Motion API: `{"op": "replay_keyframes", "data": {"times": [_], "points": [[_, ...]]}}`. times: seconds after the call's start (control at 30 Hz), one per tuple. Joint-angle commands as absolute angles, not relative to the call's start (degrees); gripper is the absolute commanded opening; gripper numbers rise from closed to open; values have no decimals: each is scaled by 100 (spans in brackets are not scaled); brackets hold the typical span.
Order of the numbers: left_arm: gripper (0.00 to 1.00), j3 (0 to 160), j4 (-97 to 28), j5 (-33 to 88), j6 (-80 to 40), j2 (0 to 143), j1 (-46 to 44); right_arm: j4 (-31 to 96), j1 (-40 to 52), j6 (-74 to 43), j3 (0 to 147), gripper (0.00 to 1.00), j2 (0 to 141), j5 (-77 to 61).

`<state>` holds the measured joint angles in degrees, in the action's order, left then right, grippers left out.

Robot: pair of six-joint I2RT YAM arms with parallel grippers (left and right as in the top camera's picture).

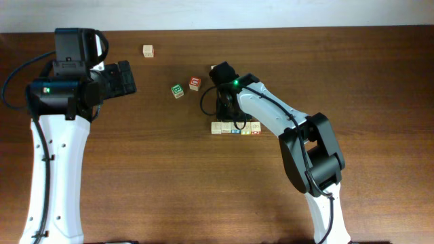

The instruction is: Rotate 5 blocks

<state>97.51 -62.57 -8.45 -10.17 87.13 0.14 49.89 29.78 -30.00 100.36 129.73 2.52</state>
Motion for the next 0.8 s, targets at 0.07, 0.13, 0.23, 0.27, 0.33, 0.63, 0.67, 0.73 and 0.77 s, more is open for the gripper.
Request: {"op": "replay_keyframes", "data": {"times": [0.07,0.13,0.23,0.27,0.33,0.63,0.67,0.73,0.77], "points": [[99,9848,-6250,-904,-1090,8744,45,5072,2971,-3055,10151,23,13098,193],[99,9848,-6250,-904,-1087,8744,45,5074,2971,-3055,10151,23,13098,165],[99,9848,-6250,-904,-1087,8744,45,5068,2971,-3052,10151,23,13098,58],[99,9848,-6250,-904,-1087,8744,45,5070,2971,-3052,10151,23,13098,47],[99,9848,-6250,-904,-1090,8744,45,5074,2971,-3052,10151,23,13098,43],[99,9848,-6250,-904,-1090,8744,45,5323,2630,-2875,10724,27,13087,64],[99,9848,-6250,-904,-1087,8744,45,5518,2534,-2875,10954,28,13087,64],[99,9848,-6250,-904,-1090,8744,45,5996,2318,-2775,11443,31,13087,43],[99,9848,-6250,-904,-1090,8744,45,6195,2224,-2751,11594,33,13087,45]]}}
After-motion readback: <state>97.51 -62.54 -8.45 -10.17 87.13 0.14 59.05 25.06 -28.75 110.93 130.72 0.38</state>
